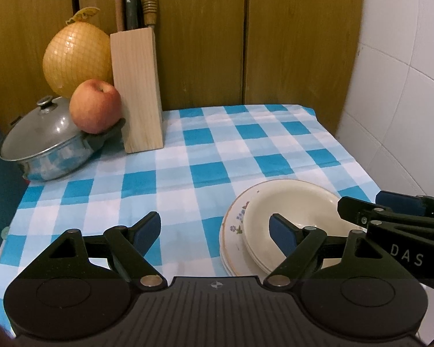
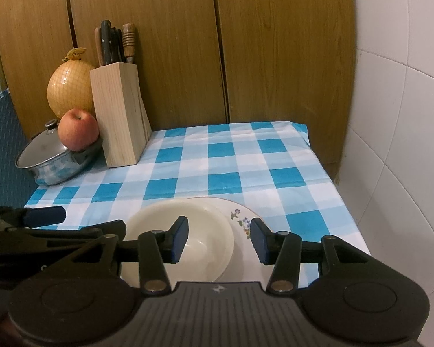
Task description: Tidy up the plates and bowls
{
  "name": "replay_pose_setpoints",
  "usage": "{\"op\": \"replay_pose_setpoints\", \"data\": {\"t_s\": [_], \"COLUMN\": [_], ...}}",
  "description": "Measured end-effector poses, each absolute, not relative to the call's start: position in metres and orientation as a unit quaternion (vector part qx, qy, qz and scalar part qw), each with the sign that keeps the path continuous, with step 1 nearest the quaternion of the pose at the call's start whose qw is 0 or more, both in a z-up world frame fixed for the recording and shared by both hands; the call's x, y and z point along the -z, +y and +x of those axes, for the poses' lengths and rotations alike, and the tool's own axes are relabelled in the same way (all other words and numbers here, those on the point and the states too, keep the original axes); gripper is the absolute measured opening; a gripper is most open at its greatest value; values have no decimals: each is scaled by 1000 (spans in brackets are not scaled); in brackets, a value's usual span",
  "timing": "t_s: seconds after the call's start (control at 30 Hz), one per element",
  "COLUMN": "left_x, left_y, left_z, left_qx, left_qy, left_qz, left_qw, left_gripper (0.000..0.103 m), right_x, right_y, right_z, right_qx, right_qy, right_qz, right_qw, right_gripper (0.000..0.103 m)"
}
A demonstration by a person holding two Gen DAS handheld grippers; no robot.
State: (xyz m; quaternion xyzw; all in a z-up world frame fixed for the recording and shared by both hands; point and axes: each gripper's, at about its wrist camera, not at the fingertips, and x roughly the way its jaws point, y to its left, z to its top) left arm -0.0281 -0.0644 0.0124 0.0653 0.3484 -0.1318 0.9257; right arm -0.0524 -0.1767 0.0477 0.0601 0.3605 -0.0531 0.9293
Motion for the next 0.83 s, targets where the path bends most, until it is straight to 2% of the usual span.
{"op": "replay_pose_setpoints", "data": {"t_s": [0.3,0.43,0.83], "left_x": [-13,-15,-14], "left_y": [-61,-62,-58], "left_z": [-28,-29,-30], "left_qx": [125,105,107], "left_qy": [342,326,320], "left_qz": [63,72,63], "left_qw": [929,937,939], "left_gripper": [93,101,103], "right_x": [-49,-51,-54], "right_y": [-177,-178,-178], "right_z": [-55,-55,-56], "right_qx": [53,52,50], "right_qy": [355,348,345], "right_qz": [63,67,72], "right_qw": [931,934,934], "right_gripper": [42,42,42]}}
